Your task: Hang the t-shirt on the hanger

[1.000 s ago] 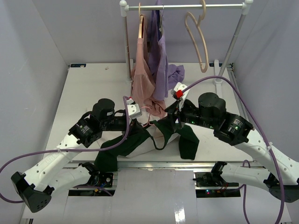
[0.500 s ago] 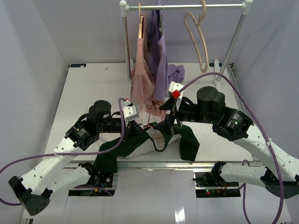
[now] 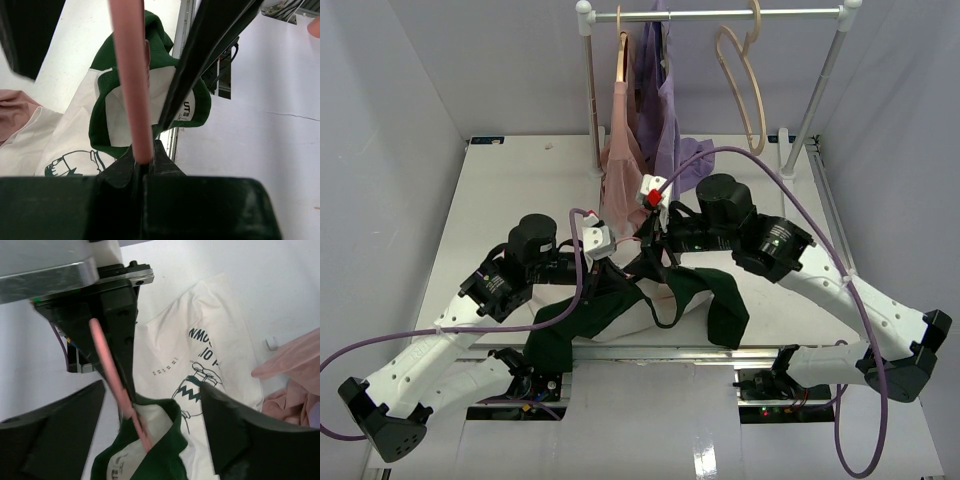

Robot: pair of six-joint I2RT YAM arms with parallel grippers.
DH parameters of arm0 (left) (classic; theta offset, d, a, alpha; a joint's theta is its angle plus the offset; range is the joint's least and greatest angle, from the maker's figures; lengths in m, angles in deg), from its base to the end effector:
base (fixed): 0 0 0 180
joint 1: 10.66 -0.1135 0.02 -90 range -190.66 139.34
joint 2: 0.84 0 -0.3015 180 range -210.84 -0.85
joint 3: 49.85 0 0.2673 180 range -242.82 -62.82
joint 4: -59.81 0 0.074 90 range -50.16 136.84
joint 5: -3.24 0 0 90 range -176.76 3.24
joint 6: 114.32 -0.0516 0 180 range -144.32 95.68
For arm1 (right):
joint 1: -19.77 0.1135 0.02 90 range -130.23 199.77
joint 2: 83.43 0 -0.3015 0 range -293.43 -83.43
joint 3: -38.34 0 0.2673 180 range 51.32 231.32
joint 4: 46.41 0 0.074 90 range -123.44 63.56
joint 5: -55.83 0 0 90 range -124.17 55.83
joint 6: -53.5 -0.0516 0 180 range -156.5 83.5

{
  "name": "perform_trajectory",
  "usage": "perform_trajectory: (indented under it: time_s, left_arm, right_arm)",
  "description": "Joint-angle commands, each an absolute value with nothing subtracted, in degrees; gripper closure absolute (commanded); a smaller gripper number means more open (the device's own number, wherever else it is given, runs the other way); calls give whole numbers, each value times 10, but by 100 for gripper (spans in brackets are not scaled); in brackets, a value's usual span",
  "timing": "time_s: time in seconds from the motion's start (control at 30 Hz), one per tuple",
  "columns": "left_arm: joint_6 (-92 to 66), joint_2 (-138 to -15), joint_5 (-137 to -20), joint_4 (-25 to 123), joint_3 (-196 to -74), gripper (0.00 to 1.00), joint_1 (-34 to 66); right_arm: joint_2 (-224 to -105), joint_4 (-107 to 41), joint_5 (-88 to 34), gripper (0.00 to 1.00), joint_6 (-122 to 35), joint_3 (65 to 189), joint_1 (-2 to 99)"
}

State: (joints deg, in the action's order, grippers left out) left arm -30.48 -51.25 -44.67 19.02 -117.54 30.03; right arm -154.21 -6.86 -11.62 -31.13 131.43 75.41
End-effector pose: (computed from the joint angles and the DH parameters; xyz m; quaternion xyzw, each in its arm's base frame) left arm 0.1185 -0.1475 0.3804 0.4909 0.6380 -0.4387 0.3995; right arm 0.1441 0.2458 0.4636 -0.5007 0.6214 0.3896 0.4597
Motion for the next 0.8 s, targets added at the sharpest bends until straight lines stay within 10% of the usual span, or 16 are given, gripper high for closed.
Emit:
perform_trajectory:
  time_s: [0.0,0.17,0.27,0.43,0.77]
  left_arm:
    - [-295,-504,-407,237,-1178,100,301]
    - [-281,-502,-417,248,-1174,100,301]
    - [-270,-507,-430,251,-1181,97,301]
    - [-251,-524,-450,245,-1203,63,300]
    - [-227,-520,-536,238,-1228,44,301]
  right_arm:
    - [-1532,-147,-112,41,-317,1268,758]
    - [-1512,-180,-153,91,-331,1236,758]
    - [-1495,-182,-165,92,-331,1230,758]
    - [-1465,-180,-198,92,-331,1226,757]
    - [-1417,-156,-229,92,-333,1214,748]
